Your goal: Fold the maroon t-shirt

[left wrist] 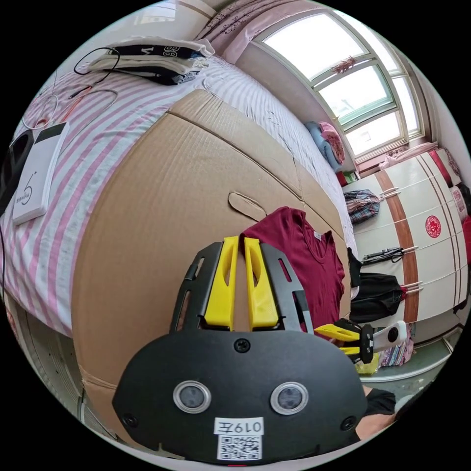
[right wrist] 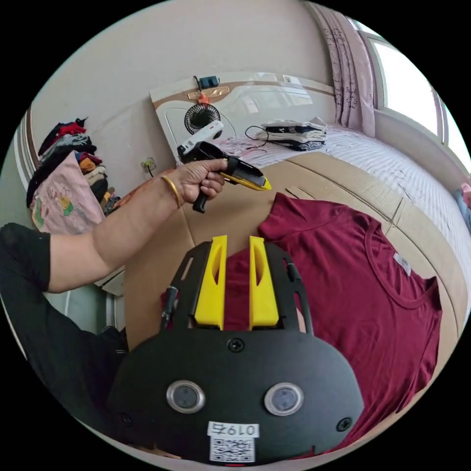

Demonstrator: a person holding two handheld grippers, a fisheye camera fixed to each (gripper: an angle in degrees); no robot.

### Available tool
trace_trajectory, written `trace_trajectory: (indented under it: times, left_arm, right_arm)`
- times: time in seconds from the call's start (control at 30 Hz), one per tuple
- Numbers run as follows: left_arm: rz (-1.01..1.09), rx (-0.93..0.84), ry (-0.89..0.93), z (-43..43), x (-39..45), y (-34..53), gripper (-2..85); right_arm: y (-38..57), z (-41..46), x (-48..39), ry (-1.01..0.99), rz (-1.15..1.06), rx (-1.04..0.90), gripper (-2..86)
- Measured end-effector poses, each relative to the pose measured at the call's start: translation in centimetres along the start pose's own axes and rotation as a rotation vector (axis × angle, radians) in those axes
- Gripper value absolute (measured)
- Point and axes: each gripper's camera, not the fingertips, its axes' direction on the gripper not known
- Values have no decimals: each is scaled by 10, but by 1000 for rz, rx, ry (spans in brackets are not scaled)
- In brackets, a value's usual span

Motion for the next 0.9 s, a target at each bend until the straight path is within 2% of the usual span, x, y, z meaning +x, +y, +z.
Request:
trace_trajectory:
  times: [0.03, 0.13, 0.2, 0.3, 0.37, 0.47, 0.57, 0.73, 0.9]
  left_arm:
    - [23, 14, 19, -9, 8, 6, 16]
    - [275, 131, 102, -58, 79, 66, 16]
    - [522, 260, 83, -94, 150, 146, 15]
    - [673, 387, -38, -114, 211, 242, 15]
    - [653, 416, -102, -113, 226, 270, 17]
    - [652, 231, -117, -90, 241, 256, 16]
    - [536, 97, -181, -83, 236, 231, 13]
    - [370, 108, -124, -122, 198, 236, 11]
    - [200, 114, -178, -137, 159, 239, 13]
  right_arm:
    - [17, -30, 6, -44, 32, 40, 76]
    - [76, -109, 21, -80, 78, 146, 71]
    - [115, -156, 34, -20, 137, 180, 62]
    - [175, -227, 54, 190, 285, 168, 38]
    - [210, -275, 65, 323, 395, 164, 36]
    - [232, -310, 83, 331, 505, 191, 50]
    - [235, -326, 89, 337, 561, 176, 59]
    - [246, -337, 90, 269, 643, 137, 63]
    - [240, -337, 85, 192, 726, 167, 82]
